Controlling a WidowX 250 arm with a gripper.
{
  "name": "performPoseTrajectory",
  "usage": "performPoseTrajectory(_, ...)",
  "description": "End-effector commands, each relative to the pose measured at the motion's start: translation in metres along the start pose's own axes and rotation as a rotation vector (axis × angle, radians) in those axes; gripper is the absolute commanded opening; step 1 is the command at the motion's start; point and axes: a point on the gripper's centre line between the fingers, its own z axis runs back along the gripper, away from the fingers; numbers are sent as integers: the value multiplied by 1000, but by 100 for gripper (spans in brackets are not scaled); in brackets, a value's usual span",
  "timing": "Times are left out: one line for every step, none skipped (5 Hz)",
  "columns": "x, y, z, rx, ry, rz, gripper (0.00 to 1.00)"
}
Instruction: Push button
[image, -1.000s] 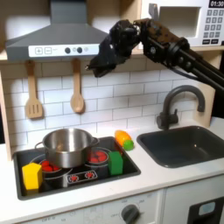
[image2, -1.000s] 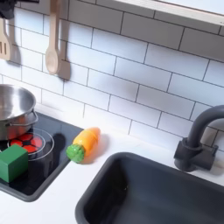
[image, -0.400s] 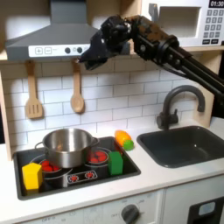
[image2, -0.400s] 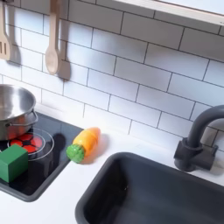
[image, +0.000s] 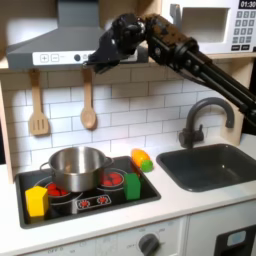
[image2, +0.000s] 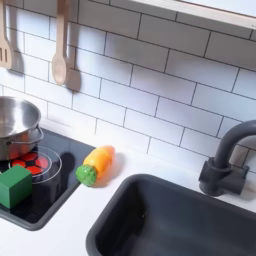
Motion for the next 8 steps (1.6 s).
performPoseTrajectory(7,-1,-4,-8,-14,12,0)
performPoseTrajectory(9,-5,-5,-18,-22,14,0)
performPoseTrajectory(12,-7,-6,-16,-21,11,0)
performPoseTrajectory(13,-5,-8,-12,-23,13,0)
performPoseTrajectory(15,-3,-8,-2,-27,11,0)
performPoseTrajectory(11,-3,-6,0,-22,2,0)
performPoseTrajectory(12,-3,1,-25,6,4,62)
performPoseTrajectory(11,-6,-6,-20,-1,16,100)
